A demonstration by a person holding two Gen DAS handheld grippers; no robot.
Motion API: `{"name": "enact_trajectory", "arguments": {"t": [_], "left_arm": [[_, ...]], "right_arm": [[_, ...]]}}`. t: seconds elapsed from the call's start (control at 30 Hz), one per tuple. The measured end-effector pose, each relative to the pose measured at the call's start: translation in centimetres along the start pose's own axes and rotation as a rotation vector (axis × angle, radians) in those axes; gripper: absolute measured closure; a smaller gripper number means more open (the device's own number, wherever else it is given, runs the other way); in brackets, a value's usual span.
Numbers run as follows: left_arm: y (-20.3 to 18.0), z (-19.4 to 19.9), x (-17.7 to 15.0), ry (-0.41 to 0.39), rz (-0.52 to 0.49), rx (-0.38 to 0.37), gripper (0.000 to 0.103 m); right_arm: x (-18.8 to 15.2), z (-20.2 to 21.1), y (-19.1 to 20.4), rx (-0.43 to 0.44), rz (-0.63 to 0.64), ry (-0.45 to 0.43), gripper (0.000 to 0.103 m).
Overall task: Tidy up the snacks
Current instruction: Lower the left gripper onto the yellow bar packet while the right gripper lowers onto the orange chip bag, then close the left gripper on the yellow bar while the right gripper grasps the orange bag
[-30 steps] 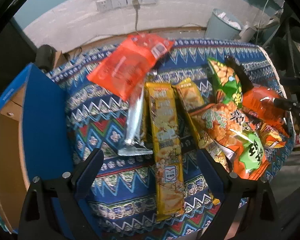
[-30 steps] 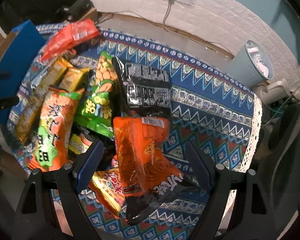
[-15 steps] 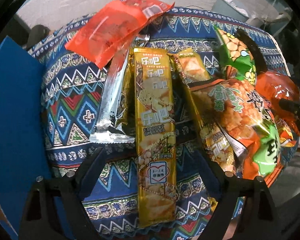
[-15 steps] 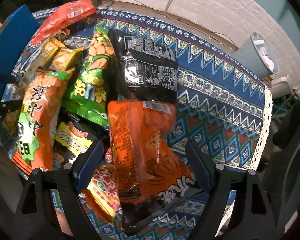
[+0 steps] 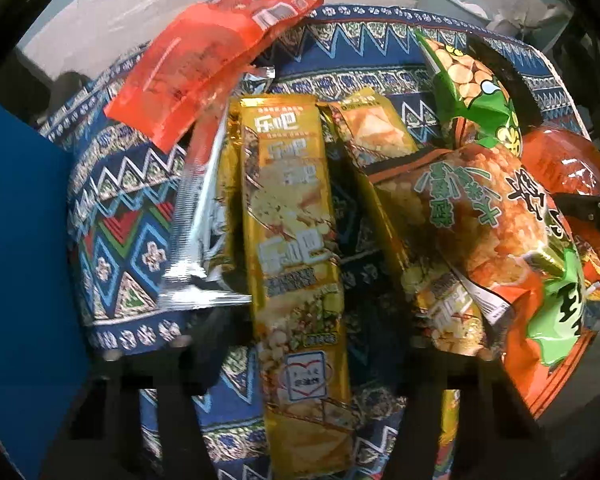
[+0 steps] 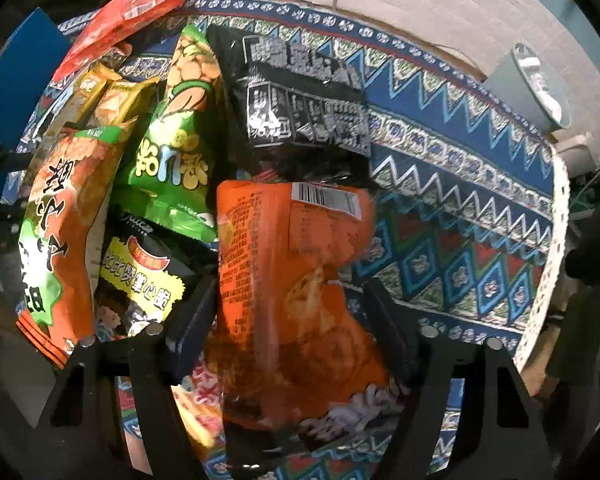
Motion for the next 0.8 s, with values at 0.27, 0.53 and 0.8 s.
{"name": "enact_trajectory", "arguments": {"t": [0.27,0.53,0.8], "left_arm": [[0.5,1.4,0.4,-0.023,-0.003,-0.013,0.072],[1.1,4.2,-1.4,-0.06,-0.021,-0.026,0.072],[1.2,7.3,-3.2,-0.115,-0.054,-0.036,0.072]], "right_arm": [[-0.5,0.4,1.0,-0.013,-0.007,-0.009,0.048],[-1.7,3.0,0.7,-0.025,-0.04,-0.051,0.048],[-2.6,5.8,1.3,-0.047,-0.059,-0.108,0.048]]}}
Point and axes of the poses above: each gripper's, at about its wrist camera, not at the fingertips, and z roughly against the way its jaws point, y to its left, x to its top, the point moved 2 cm from there along -z, roughly the way its jaws point, and after that the axes turned 1 degree about -y, right-handed, at the moved point
